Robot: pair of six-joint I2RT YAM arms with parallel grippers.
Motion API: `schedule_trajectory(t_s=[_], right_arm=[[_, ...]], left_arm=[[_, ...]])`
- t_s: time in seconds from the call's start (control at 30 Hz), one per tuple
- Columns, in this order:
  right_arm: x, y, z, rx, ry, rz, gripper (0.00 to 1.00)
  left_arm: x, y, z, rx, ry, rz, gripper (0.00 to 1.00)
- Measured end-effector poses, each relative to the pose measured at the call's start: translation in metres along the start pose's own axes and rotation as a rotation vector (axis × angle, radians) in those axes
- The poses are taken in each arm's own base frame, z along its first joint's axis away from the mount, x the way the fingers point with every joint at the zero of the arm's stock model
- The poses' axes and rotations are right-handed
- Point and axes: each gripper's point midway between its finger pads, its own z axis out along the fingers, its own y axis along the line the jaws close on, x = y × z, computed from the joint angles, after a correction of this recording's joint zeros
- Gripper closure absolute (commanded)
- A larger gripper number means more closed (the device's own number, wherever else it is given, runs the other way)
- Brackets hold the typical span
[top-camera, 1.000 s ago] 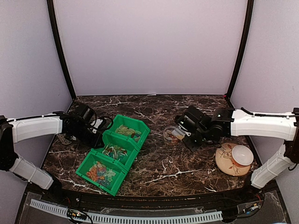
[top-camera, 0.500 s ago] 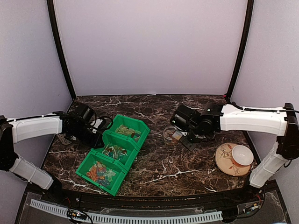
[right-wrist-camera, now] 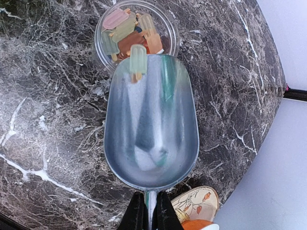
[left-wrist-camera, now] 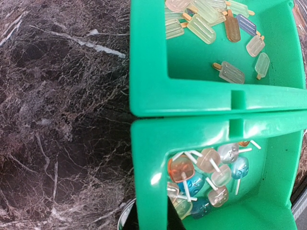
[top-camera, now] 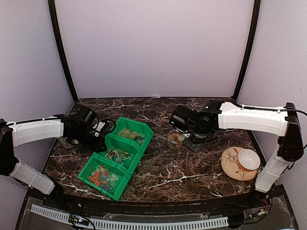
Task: Pack the candies
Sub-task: Place the fake candies in the packing bottle.
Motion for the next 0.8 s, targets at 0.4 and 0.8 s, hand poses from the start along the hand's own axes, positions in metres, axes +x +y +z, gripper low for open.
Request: schedule_trajectory(t_s=[0.4, 0.8], right_arm=[[0.000, -0.009, -0.011, 0.024, 0.043, -0.056, 1.00], [-0.007, -0.018, -0.016, 0.067, 0.052, -0.103, 1.00]], left_arm=[[0.000, 0.002, 0.000, -0.001, -0.001, -0.005, 1.00], [-0.001, 0.003, 0.000, -0.004, -0.003, -0.010, 1.00]])
